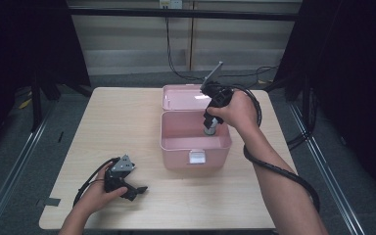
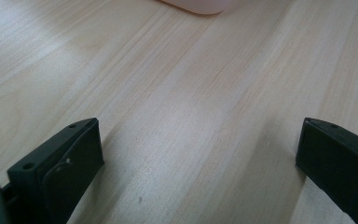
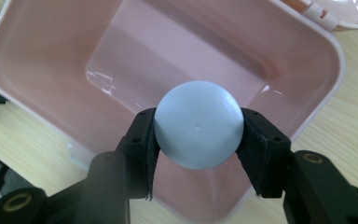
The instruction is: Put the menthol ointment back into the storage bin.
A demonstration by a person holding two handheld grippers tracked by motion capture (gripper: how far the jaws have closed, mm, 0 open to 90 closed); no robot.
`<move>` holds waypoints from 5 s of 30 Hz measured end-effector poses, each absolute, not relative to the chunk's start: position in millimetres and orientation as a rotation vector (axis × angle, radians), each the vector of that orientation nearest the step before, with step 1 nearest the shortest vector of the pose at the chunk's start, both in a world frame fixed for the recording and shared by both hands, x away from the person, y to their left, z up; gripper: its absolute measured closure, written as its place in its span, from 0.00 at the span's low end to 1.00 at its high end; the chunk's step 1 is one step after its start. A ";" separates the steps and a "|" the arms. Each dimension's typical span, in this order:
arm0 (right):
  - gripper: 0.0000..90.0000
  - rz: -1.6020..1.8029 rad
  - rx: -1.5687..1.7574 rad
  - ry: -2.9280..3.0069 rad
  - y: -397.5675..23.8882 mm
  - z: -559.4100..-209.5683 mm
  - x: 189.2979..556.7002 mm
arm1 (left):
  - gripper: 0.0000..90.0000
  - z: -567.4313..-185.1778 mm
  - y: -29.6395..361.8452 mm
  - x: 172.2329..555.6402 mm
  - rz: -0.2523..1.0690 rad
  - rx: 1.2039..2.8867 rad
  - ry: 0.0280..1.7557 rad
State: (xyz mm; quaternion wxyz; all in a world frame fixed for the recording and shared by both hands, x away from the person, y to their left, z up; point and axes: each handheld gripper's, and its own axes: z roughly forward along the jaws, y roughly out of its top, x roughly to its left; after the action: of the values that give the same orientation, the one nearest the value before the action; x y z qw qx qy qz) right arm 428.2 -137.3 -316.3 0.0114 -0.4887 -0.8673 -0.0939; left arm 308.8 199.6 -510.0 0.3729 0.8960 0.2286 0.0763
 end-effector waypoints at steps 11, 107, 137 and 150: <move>0.56 -0.291 -1.666 -2.636 -142.9 -330.7 439.7 | 0.00 -510.0 199.7 309.0 0.192 2.295 0.584; 0.56 -0.302 -1.984 -2.523 -128.2 -406.9 464.0 | 0.00 -510.0 199.6 308.9 0.195 2.295 0.586; 0.55 -0.316 -1.995 -2.518 -122.6 -420.1 464.1 | 0.00 -510.2 199.5 308.9 0.198 2.293 0.587; 0.55 -0.317 -2.003 -2.520 -123.5 -419.4 463.2 | 0.00 -510.2 199.5 308.9 0.198 2.292 0.587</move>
State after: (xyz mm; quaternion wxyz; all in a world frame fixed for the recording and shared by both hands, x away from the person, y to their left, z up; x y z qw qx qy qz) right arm 463.2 -123.5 -419.4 -0.0466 -0.6186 -0.7782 -0.0980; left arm 308.9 199.5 -510.2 0.3742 0.8952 0.2294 0.0773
